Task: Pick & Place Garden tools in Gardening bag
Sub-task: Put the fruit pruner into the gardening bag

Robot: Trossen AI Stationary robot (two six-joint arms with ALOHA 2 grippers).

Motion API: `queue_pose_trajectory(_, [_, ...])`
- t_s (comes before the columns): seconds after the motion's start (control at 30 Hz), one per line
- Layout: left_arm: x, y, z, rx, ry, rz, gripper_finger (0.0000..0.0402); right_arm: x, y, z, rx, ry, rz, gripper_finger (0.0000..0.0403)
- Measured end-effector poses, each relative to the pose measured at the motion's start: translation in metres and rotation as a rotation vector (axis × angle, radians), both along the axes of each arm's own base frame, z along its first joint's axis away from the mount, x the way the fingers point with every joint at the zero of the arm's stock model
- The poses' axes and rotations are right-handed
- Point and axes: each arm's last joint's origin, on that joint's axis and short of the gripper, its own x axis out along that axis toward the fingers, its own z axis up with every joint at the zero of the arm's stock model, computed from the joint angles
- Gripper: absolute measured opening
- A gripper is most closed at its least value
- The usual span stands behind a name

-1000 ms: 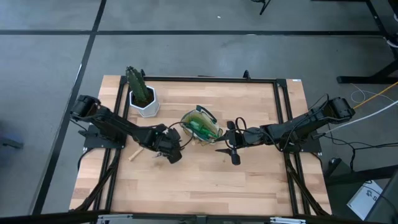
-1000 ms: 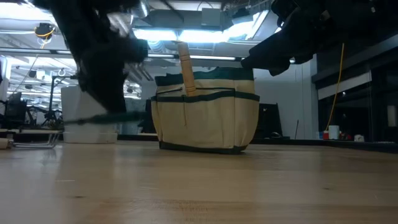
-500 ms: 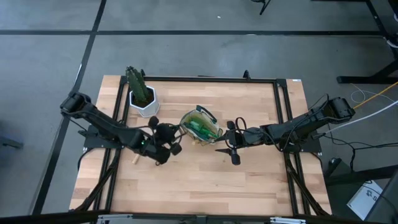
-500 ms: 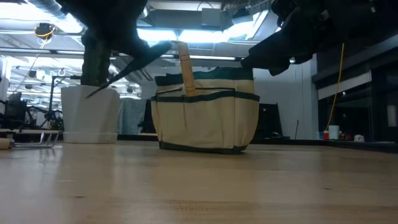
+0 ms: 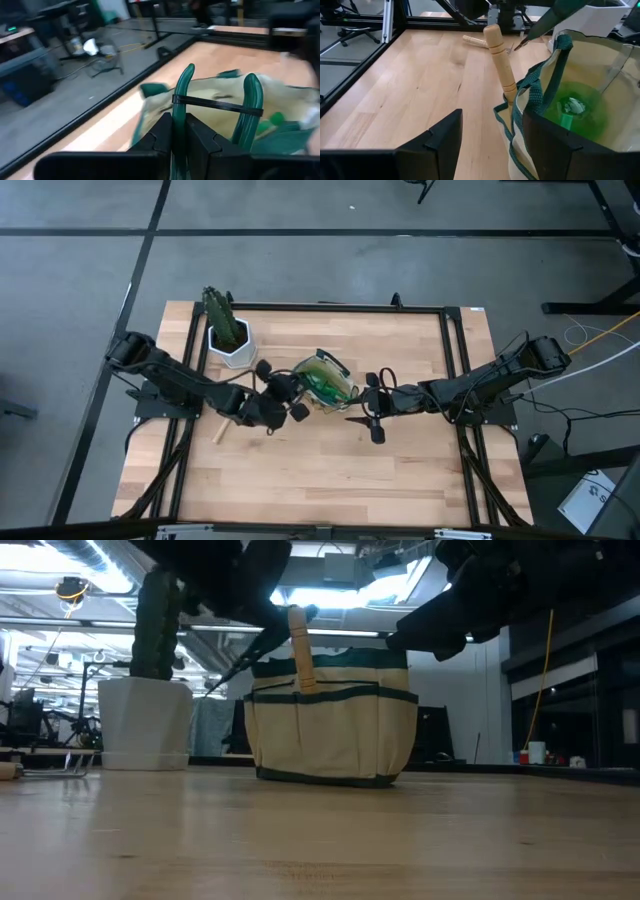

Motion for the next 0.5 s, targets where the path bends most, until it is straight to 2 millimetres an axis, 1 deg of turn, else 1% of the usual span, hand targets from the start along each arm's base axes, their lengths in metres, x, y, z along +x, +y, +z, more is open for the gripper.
queue_pose_trajectory(0.1, [0.004, 0.002, 0.005, 0.012, 0.017, -0.072, 0.0024, 0.0, 0.0, 0.0, 0.0, 0.0, 0.0, 0.0207])
queue_pose_trajectory(0.27, [0.007, -0.001, 0.023, 0.059, 0.012, -0.258, 0.0024, 0.0, 0.0, 0.0, 0.0, 0.0, 0.0, 0.0206])
queue_pose_trajectory(0.37, [0.009, -0.002, 0.031, 0.108, -0.021, -0.302, 0.0024, 0.0, 0.0, 0.0, 0.0, -0.001, 0.0, 0.0206])
queue_pose_trajectory(0.43, [0.01, -0.002, 0.032, 0.121, -0.062, -0.325, 0.0024, 0.0, 0.0, 0.0, 0.0, -0.002, 0.0, 0.0206])
queue_pose_trajectory(0.5, [0.008, 0.001, 0.027, 0.11, -0.101, -0.349, 0.0024, 0.0, 0.0, 0.0, 0.001, -0.005, 0.0, 0.0206])
